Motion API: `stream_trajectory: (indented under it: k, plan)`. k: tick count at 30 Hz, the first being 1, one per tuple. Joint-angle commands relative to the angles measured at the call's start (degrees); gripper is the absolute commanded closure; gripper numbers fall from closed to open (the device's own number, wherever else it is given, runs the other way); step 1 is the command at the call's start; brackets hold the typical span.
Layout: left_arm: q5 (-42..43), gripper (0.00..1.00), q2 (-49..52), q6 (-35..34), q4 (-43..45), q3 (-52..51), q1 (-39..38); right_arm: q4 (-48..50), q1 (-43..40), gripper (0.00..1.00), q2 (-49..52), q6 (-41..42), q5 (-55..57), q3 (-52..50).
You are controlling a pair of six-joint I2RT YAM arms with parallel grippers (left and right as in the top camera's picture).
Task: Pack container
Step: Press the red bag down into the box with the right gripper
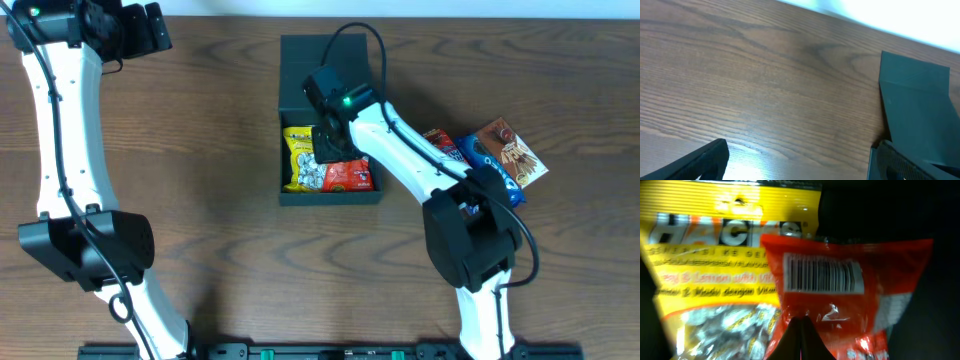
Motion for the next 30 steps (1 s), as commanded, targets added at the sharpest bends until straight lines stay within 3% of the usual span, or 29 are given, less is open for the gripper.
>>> stream_trajectory:
  k: [1, 9, 14, 17, 30]
  plan:
    - [0.2, 0.05, 1.0, 1.0, -0.1, 0.3, 0.4, 1.9, -1.1, 0.98, -0.2, -0.8, 0.8, -3.8]
    - [0.2, 0.05, 1.0, 1.0, -0.1, 0.3, 0.4, 6.1, -3.2, 0.98, 0.0, -0.8, 0.3, -4.3]
    - [0.2, 0.05, 1.0, 1.0, 0.0, 0.3, 0.4, 2.1, -3.5, 0.98, -0.5, -1.8, 0.1, 4.2]
    - [0.2, 0.05, 1.0, 1.0, 0.0, 0.3, 0.4, 1.2, -3.4, 0.98, -0.5, -6.6, -4.5, 9.6]
    - [0.2, 0.05, 1.0, 1.1, 0.5, 0.3, 0.4, 2.8, -0.7, 0.99, 0.0, -10.9, -14.1, 3.2]
